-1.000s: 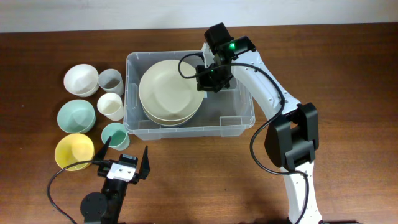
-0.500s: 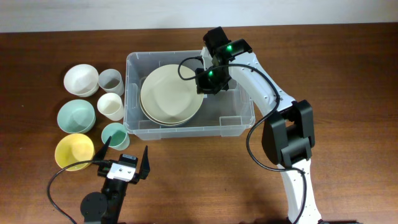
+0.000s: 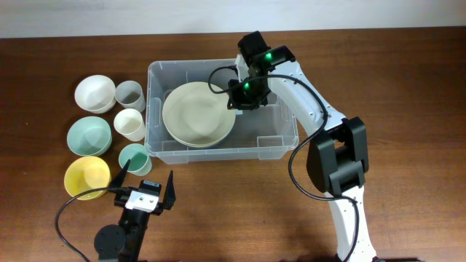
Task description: Pack container
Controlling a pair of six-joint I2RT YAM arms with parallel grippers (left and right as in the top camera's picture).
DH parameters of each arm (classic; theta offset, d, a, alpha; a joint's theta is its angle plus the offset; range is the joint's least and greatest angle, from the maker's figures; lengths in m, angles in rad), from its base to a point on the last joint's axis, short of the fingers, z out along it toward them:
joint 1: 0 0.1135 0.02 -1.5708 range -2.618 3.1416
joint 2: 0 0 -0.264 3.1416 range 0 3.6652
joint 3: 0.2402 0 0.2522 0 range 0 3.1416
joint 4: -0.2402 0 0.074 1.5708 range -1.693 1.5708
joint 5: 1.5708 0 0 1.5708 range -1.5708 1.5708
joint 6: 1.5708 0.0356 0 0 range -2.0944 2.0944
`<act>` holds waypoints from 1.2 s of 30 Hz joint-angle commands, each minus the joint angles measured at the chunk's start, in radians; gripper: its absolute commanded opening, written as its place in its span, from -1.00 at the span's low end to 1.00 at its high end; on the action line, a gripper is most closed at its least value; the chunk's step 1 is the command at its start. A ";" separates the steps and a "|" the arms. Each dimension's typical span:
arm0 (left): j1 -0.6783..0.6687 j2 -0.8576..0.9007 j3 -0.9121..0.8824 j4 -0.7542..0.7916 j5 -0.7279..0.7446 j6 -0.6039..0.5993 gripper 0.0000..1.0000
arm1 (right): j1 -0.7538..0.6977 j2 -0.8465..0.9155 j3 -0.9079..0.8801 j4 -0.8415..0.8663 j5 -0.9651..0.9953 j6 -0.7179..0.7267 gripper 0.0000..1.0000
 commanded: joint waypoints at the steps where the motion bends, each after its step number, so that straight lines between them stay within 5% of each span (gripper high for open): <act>1: 0.006 -0.006 -0.002 -0.005 0.011 -0.003 0.99 | 0.005 0.006 -0.003 0.002 -0.005 0.007 -0.46; 13: 0.006 -0.006 -0.002 -0.005 0.011 -0.003 1.00 | -0.018 -0.012 0.060 -0.053 0.131 0.006 -0.23; 22: 0.006 -0.006 -0.002 -0.005 0.011 -0.003 1.00 | -0.074 -0.093 0.546 -0.368 0.431 -0.023 0.97; 28: 0.006 -0.006 -0.002 -0.005 0.011 -0.003 0.99 | -0.200 -0.137 0.922 -0.598 0.466 -0.026 0.98; 36: 0.006 -0.006 -0.002 -0.005 0.011 -0.003 0.99 | -0.397 -0.307 0.876 -0.598 0.441 -0.052 0.98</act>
